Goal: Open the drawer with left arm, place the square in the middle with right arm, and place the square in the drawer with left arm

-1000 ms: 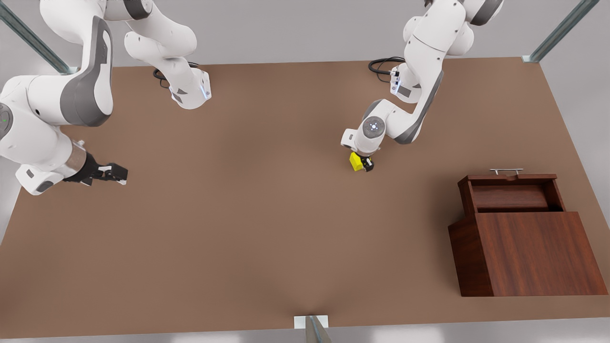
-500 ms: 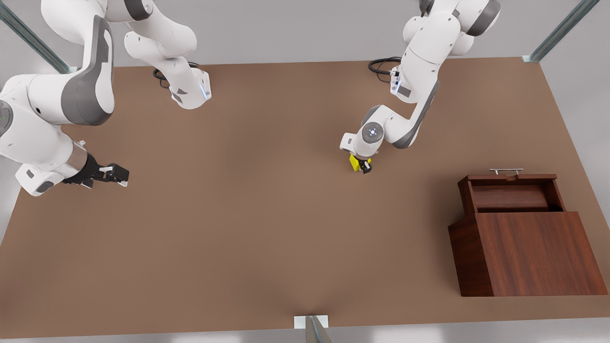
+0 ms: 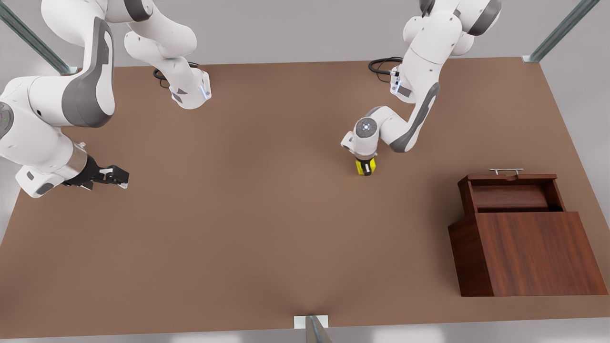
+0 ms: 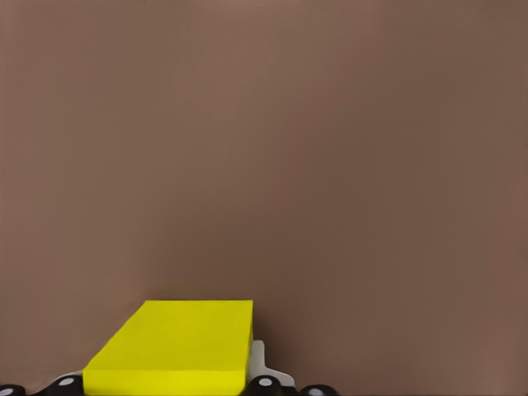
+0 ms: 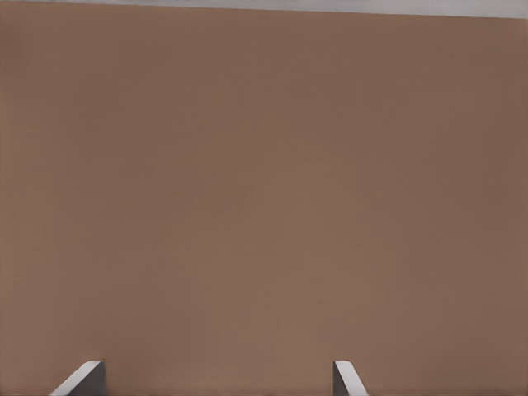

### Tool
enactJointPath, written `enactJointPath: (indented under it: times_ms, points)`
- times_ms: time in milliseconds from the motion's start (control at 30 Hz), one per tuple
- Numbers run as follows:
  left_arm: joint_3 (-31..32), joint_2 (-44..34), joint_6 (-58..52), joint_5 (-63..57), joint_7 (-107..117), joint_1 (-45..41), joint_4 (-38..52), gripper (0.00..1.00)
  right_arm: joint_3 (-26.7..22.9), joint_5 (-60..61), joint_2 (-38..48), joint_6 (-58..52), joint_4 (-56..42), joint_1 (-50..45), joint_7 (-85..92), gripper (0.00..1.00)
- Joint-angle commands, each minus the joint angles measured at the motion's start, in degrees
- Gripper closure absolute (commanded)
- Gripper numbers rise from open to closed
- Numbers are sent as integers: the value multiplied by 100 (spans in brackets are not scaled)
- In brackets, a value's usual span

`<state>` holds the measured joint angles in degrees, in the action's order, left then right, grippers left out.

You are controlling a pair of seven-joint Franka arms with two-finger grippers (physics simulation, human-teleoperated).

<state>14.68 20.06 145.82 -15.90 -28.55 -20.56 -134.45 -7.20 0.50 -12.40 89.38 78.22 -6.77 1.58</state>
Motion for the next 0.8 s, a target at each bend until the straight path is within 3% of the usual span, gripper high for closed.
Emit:
enactJointPath:
  times_ms: [0,767]
  points:
    - [0,-2,-1,1308,7,0,-2,22,0,3,0,0,0,0,0,0]
    - [-88,-72,-53,1308,25,8,68,26,0,73,-26,0,-9,27,9,0]
